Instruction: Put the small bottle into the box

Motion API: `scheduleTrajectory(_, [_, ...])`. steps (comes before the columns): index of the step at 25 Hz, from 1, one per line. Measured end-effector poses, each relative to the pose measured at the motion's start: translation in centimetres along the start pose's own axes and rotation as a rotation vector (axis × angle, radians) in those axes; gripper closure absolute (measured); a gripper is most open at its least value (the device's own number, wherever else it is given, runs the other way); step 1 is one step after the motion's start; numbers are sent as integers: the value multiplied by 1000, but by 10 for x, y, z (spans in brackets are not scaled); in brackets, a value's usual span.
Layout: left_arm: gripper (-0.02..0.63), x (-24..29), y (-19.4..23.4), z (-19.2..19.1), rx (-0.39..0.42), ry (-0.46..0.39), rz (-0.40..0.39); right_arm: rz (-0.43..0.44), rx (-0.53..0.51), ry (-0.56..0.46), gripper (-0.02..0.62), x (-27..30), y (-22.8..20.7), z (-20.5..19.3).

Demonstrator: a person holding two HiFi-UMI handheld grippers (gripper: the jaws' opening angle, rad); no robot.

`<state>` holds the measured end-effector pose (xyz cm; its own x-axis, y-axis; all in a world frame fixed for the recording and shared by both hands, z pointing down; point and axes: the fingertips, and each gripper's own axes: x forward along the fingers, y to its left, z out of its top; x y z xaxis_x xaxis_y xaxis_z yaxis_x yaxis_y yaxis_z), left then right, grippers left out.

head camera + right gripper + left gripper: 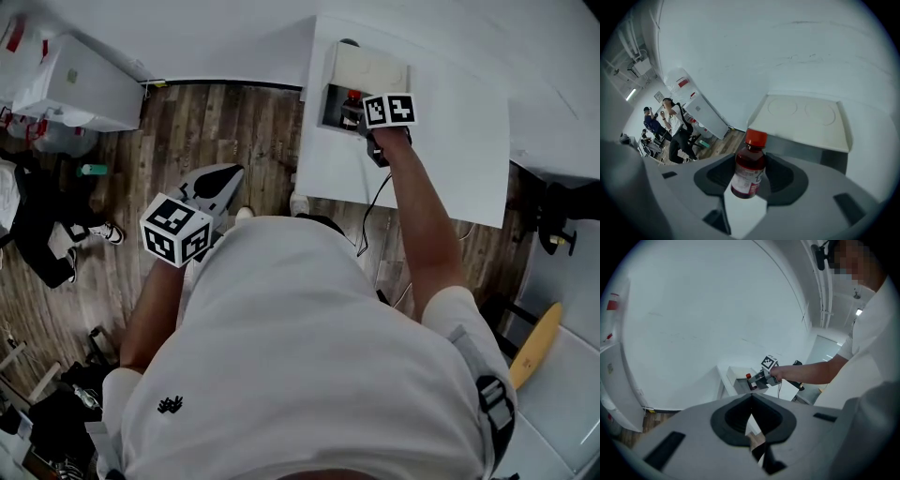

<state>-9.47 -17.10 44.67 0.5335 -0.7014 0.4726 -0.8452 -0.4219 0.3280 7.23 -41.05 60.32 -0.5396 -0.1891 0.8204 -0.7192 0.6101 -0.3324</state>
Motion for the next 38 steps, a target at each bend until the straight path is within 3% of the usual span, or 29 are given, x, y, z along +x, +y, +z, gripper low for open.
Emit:
scheduleTrajectory(20, [600,34,23,12,-45,25,82,24,112,164,387,62,-30,-22])
scheduleTrajectory(38, [600,27,31,9,-52,23,76,-6,168,129,344,60,-35,-21])
